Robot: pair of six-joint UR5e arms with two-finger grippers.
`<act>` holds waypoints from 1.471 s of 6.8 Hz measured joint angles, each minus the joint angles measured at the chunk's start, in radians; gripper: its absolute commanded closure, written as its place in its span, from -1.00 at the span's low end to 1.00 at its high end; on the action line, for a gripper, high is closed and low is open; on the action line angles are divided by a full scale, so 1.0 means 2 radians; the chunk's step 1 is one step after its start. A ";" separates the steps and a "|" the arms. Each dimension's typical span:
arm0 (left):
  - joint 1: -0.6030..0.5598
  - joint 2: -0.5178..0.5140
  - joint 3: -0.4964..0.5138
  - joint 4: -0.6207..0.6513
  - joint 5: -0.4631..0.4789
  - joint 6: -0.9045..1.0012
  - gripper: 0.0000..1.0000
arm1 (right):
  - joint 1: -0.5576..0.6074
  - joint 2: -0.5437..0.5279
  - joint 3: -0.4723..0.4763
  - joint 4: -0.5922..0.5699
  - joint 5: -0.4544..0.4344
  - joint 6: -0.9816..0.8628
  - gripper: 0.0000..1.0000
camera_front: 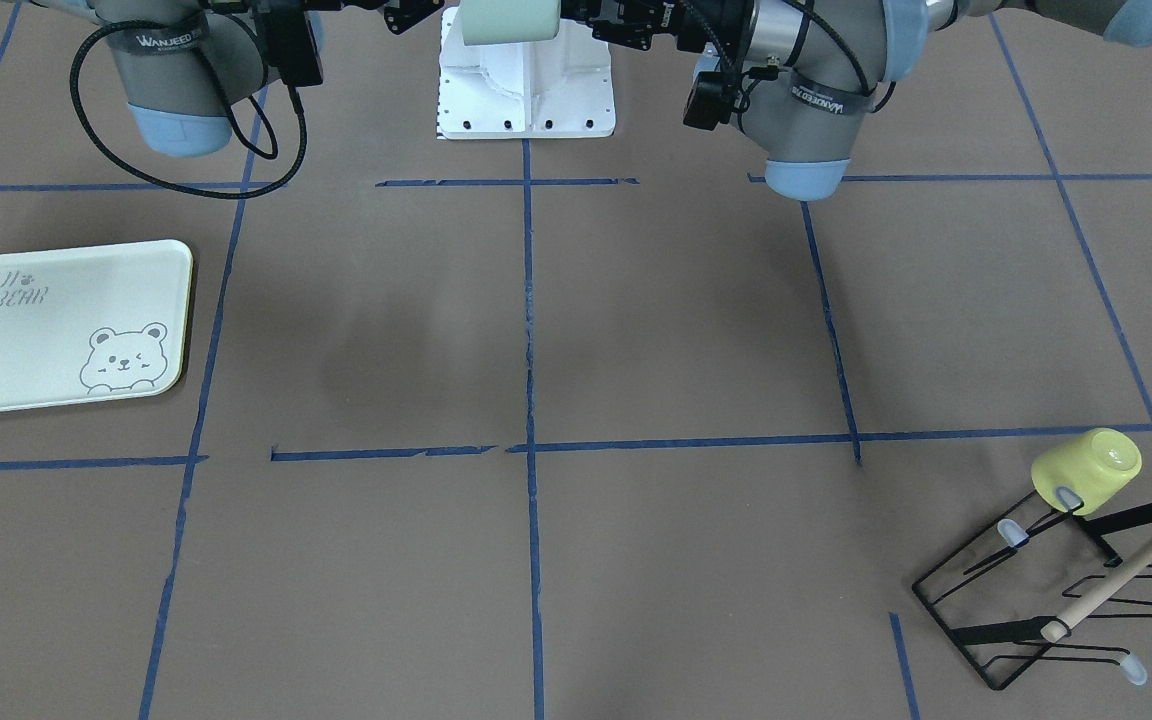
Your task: Left arm grabs green cup and hands to right arm on tray
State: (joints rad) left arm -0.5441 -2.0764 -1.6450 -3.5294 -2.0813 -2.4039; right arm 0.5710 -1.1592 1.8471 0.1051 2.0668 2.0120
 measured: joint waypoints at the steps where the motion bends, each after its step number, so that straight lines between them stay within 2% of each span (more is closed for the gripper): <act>1: -0.001 0.001 -0.001 0.000 0.000 0.002 -1.00 | -0.001 0.000 0.000 -0.001 -0.001 0.000 1.00; 4: -0.014 0.007 -0.002 0.007 0.001 0.007 -1.00 | 0.004 -0.005 0.007 -0.003 -0.009 0.002 1.00; 6: -0.051 0.021 0.005 0.050 0.001 0.023 -1.00 | 0.036 -0.054 0.020 -0.025 -0.030 -0.003 1.00; 7: -0.067 0.024 0.008 0.095 0.001 0.056 -1.00 | 0.069 -0.095 0.023 -0.053 -0.023 -0.010 1.00; 8: -0.080 0.027 0.009 0.148 0.001 0.094 -1.00 | 0.106 -0.132 0.021 -0.094 0.006 -0.019 1.00; 10: -0.126 0.041 0.006 0.263 -0.001 0.160 -1.00 | 0.194 -0.174 0.018 -0.212 0.095 -0.065 1.00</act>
State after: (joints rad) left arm -0.7960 -1.9954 -1.6321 -3.0035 -2.0826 -2.0837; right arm 0.9580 -1.5076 1.8834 -0.3194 2.2559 1.8826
